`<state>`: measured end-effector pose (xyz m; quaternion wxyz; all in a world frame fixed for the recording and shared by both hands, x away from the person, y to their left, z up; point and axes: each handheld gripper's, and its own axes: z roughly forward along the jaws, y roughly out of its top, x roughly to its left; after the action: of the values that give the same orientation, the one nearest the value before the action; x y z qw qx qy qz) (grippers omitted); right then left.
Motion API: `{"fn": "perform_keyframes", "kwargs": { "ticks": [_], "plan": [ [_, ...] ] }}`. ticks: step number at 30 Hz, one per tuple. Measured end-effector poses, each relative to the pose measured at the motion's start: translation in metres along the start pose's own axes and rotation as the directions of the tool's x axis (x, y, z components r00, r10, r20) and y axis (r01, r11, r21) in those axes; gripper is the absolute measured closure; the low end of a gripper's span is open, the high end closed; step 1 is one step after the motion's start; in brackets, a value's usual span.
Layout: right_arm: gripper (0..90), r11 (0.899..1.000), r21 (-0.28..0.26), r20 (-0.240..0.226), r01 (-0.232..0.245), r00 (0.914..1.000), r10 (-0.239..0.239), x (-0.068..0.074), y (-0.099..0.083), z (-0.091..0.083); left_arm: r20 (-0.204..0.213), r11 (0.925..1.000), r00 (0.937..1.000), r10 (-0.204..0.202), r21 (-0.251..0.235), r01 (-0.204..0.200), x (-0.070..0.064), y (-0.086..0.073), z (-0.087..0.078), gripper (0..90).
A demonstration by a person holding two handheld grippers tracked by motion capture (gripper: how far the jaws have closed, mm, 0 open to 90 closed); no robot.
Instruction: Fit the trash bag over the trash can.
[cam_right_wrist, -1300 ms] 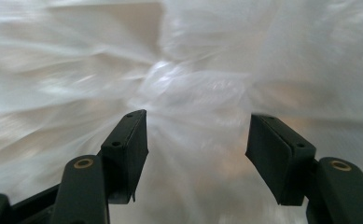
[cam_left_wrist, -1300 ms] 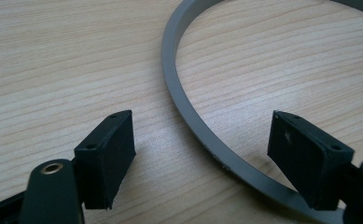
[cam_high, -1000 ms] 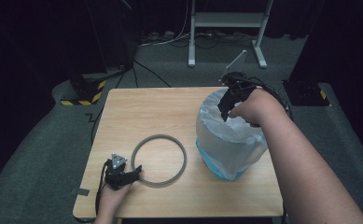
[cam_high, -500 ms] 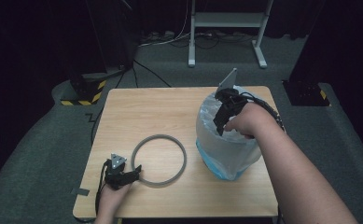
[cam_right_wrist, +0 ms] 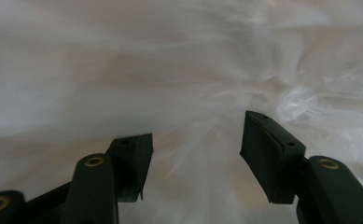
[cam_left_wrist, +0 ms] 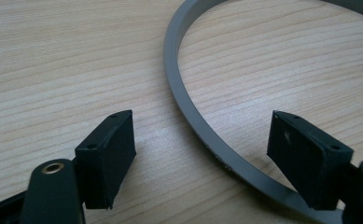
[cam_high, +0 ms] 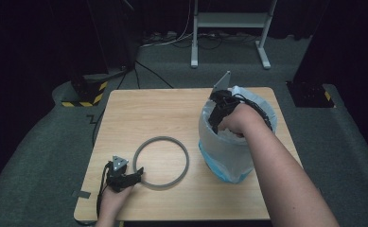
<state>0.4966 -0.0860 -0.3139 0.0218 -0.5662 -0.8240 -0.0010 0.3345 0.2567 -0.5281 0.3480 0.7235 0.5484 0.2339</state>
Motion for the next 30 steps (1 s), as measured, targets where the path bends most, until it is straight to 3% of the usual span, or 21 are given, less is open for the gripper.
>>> {"fn": "perform_keyframes", "kwargs": {
  "ticks": [1,4,5,7,9,10,11,12,13,14,16,17,19,23,25,30],
  "plan": [
    [41.7,1.000,-0.002,-0.005,-0.009,0.9999,0.009,-0.008,0.000,0.000,0.001,1.0000,1.0000,0.002,0.002,-0.002,0.000,0.000,0.000,23.4],
    [41.6,1.000,-0.030,-0.014,-0.008,0.9999,0.007,-0.011,-0.002,-0.013,0.001,1.0000,1.0000,0.003,0.006,-0.003,0.001,0.000,0.001,23.5],
    [44.5,0.998,-0.068,-0.009,0.003,1.0000,-0.003,-0.012,-0.006,-0.031,-0.002,0.9999,1.0000,0.008,0.008,-0.008,0.000,0.001,0.001,23.7],
    [53.6,0.994,-0.112,0.010,0.008,0.9999,-0.006,-0.014,-0.008,-0.048,-0.005,0.9999,0.9999,0.011,0.009,-0.011,-0.001,0.000,0.001,23.7],
    [64.0,0.982,-0.186,0.066,0.007,0.9978,0.006,-0.016,-0.009,-0.065,-0.009,0.9999,0.9999,0.014,0.009,-0.014,-0.001,0.001,0.001,23.8],
    [64.0,0.982,-0.186,0.066,0.007,0.9978,0.006,-0.016,-0.009,-0.065,-0.009,0.9999,0.9999,0.014,0.009,-0.014,-0.001,0.001,0.001,23.8],
    [70.4,0.968,-0.249,0.111,-0.008,0.9931,0.037,-0.020,-0.007,-0.072,-0.007,0.9999,0.9999,0.012,0.010,-0.012,-0.001,0.001,0.001,23.8],
    [72.2,0.962,-0.272,0.127,-0.012,0.9908,0.048,-0.023,-0.006,-0.072,-0.006,0.9999,0.9999,0.009,0.012,-0.009,-0.001,0.001,0.001,23.8],
    [72.2,0.962,-0.272,0.127,-0.012,0.9908,0.048,-0.023,-0.006,-0.072,-0.006,0.9999,0.9999,0.009,0.012,-0.009,-0.001,0.001,0.001,23.8],
    [72.9,0.944,-0.329,0.171,-0.021,0.9818,0.082,-0.029,-0.003,-0.067,-0.005,0.9999,0.9999,0.010,0.013,-0.010,0.000,0.001,0.001,23.9],
    [71.2,0.932,-0.359,0.179,-0.056,0.9754,0.128,-0.037,0.003,-0.054,-0.004,0.9999,1.0000,0.007,0.010,-0.007,0.000,0.001,0.001,23.8],
    [69.5,0.931,-0.358,0.176,-0.068,0.9747,0.138,-0.041,0.005,-0.047,-0.003,1.0000,1.0000,0.005,0.007,-0.005,0.000,0.000,0.001,23.8],
    [66.7,0.947,-0.310,0.175,-0.087,0.9736,0.147,-0.046,0.011,-0.028,0.000,1.0000,1.0000,0.003,0.007,-0.003,0.001,0.000,0.001,23.8],
    [62.2,0.963,-0.256,0.164,-0.090,0.9772,0.135,-0.050,0.015,-0.005,0.001,1.0000,1.0000,0.003,0.008,-0.003,0.001,0.001,0.000,23.8],
    [61.3,0.963,-0.254,0.159,-0.087,0.9786,0.130,-0.050,0.014,-0.005,0.002,1.0000,1.0000,0.001,0.009,-0.001,0.001,0.001,0.001,23.8],
    [61.2,0.952,-0.298,0.115,-0.071,0.9873,0.110,-0.048,0.001,-0.035,-0.006,0.9999,0.9999,0.010,0.011,-0.010,-0.001,0.001,0.001,23.9]
  ]
}}
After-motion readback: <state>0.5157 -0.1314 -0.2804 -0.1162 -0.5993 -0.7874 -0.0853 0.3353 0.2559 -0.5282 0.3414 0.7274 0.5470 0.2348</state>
